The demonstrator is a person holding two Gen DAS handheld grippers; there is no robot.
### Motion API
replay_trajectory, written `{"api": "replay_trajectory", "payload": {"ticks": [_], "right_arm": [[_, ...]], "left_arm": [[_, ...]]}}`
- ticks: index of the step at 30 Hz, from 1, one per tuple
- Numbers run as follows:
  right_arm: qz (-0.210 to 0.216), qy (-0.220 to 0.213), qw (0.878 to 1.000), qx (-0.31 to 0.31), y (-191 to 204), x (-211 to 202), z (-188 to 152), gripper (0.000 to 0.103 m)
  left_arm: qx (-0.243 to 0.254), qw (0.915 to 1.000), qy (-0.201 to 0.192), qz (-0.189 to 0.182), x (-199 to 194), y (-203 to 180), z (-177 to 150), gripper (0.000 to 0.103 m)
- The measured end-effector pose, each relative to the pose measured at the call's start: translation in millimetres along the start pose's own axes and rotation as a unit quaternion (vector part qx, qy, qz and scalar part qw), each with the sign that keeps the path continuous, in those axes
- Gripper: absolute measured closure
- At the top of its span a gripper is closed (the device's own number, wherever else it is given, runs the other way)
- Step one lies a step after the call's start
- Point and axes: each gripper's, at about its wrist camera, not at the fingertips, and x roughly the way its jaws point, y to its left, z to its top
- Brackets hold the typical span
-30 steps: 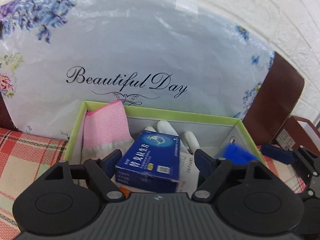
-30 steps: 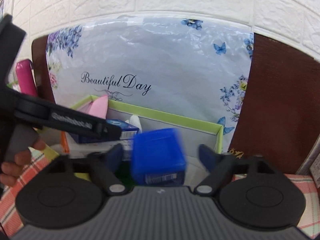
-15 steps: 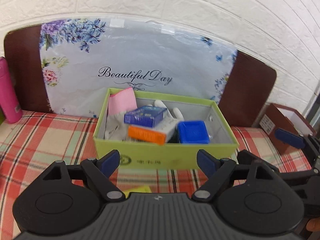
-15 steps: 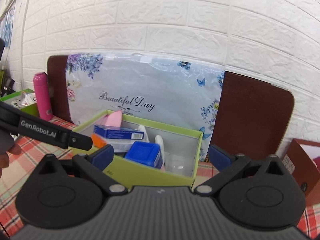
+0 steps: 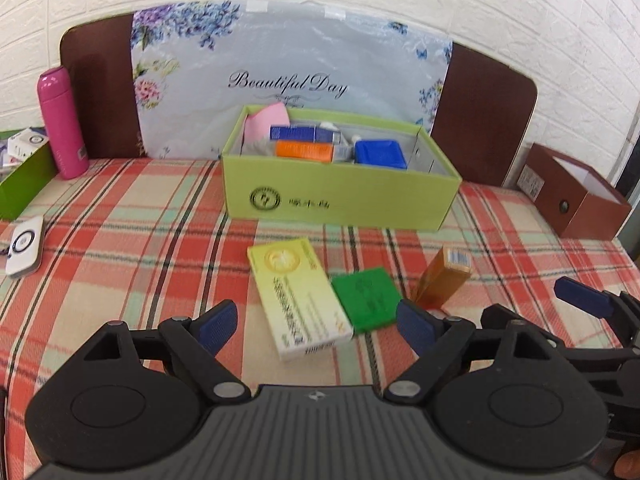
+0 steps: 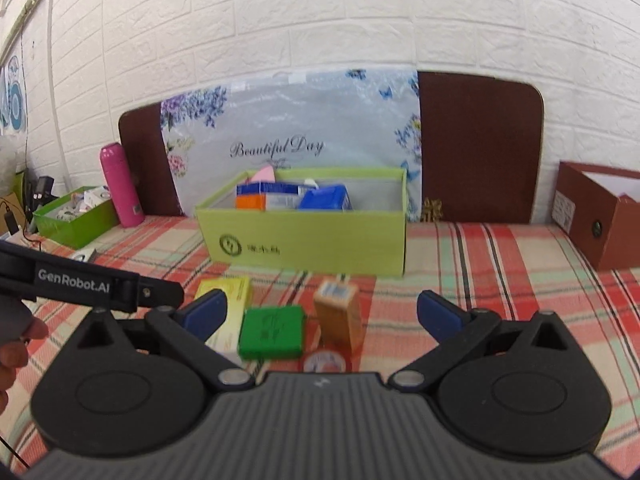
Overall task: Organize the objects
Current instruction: 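Move both grippers back over the remaining items, then grasp the red tape roll with the right gripper while the left gripper grasps the yellow-white medicine box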
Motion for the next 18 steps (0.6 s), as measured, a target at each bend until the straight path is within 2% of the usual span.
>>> {"api": "replay_trajectory", "payload": {"ticks": [10,18], "right_arm": [[-0.001,0.049,0.999,0.019,7,0,-42,0.000],[0.021,0.068,0.997,0.020,7,13,-53,0.000]], "left_arm": [[-0.017,0.9990,0.037,0.018,9,8,-28,0.014],[-0.039,0.9974,0.060,0.008,19,24,-43,0.014]]}}
